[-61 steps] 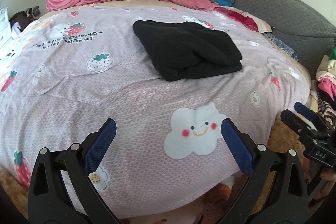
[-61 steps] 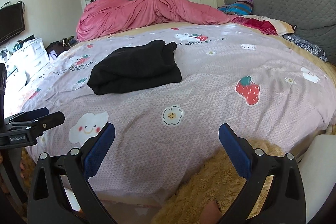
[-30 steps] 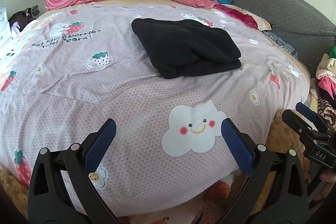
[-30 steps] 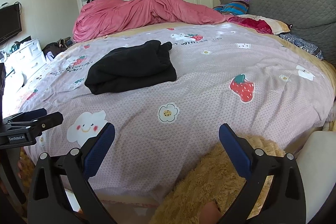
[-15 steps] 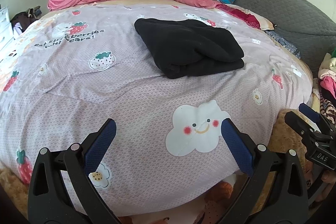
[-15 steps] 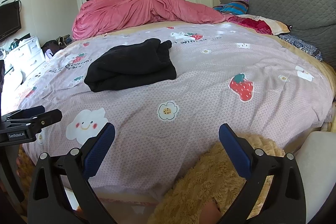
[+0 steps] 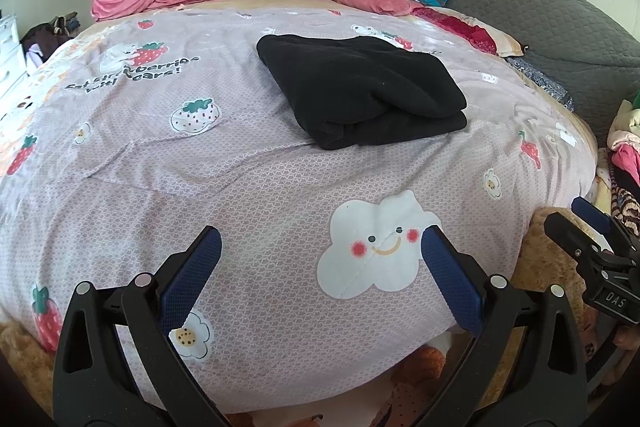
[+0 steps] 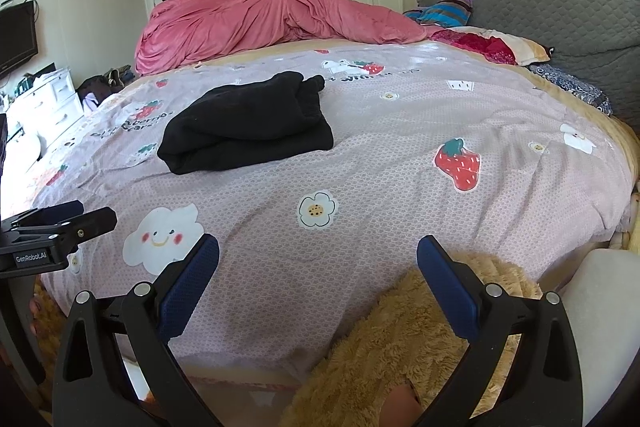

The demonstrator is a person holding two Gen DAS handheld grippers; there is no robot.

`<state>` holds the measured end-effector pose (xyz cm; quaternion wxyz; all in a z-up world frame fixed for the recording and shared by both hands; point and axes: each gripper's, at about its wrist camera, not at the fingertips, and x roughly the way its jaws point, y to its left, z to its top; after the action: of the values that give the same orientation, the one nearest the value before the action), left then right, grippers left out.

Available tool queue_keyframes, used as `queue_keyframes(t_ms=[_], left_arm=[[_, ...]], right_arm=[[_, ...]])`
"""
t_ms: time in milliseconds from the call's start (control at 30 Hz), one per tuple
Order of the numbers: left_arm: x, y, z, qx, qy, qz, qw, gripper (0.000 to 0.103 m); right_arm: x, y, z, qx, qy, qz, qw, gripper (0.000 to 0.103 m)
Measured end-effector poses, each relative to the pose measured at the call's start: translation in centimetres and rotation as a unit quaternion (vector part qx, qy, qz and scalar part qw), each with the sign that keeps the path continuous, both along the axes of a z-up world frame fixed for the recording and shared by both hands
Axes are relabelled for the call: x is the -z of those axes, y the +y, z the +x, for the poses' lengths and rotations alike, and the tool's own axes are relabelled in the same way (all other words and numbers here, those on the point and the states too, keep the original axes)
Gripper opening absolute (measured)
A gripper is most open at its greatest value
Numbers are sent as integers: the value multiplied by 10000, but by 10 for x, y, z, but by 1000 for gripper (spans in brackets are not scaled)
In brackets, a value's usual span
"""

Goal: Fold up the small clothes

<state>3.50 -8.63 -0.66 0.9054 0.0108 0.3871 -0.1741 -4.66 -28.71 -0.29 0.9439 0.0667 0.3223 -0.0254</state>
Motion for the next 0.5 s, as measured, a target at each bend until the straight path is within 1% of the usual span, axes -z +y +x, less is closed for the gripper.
queue_keyframes(t_ms=[500], left_arm=[[2,1,1,-30,22,44,10000,94]], right_arm=[[1,-1,1,27,30,-47,10000,99]])
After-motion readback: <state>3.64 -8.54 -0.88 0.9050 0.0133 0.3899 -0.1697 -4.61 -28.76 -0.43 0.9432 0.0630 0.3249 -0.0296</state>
